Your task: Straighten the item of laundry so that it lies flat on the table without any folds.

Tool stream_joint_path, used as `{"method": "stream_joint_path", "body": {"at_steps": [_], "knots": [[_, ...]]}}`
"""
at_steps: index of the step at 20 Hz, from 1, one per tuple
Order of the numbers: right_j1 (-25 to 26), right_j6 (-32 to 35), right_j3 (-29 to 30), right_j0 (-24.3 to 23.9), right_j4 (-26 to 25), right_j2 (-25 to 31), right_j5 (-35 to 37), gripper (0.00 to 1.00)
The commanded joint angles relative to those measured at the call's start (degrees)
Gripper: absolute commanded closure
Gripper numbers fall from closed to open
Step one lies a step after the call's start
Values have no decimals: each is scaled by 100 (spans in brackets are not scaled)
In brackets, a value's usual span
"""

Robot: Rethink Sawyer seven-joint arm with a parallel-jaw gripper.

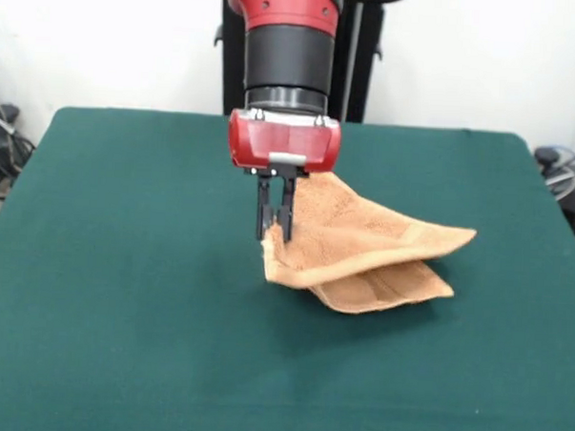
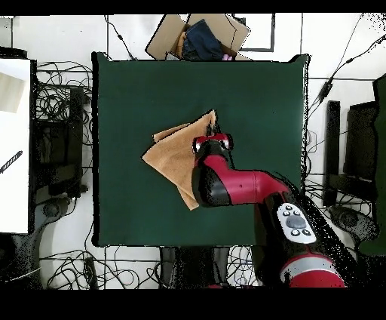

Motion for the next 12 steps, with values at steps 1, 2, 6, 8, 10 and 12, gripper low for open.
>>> {"method": "stream_joint_path", "body": {"at_steps": [1,2,6,8,10,12], "knots": [[251,340,-665,66,-369,639,622,100],[266,325,-704,35,-374,708,718,100],[356,308,-844,-41,-425,876,877,100],[356,309,-860,-79,-416,940,966,100],[354,270,-878,-146,-412,1051,1118,100],[358,250,-897,-195,-421,1121,1188,100]]}}
